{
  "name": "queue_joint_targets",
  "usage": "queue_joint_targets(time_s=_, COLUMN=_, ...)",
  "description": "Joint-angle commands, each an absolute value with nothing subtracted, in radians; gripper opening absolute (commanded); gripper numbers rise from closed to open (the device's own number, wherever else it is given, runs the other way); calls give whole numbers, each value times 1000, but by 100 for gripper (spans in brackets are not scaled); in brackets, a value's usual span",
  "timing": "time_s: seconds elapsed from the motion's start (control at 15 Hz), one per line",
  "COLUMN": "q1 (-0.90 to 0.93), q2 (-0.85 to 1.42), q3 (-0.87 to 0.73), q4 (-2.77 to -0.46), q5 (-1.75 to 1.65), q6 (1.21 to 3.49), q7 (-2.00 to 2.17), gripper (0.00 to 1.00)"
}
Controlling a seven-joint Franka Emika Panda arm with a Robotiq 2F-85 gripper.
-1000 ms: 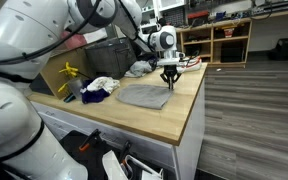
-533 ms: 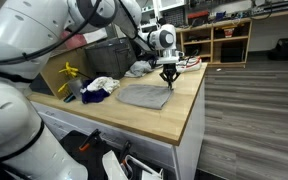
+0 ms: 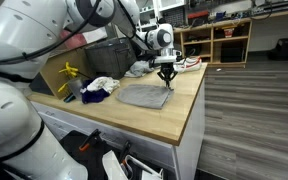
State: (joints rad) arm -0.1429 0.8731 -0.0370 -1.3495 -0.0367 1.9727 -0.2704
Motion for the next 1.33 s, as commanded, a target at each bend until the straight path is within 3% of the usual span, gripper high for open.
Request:
queue_joint_targets(time_s=0.0, q1=-142, q2=801, q3=-22, q4=-1427, q5=-51, q6=1960, q7=-298, gripper=1)
queue_joint_targets(time_s=1.27, q1=-107, q2=355, q3=70, q4=-2059, q5=-154, q6=2001, q7=-789, gripper=1)
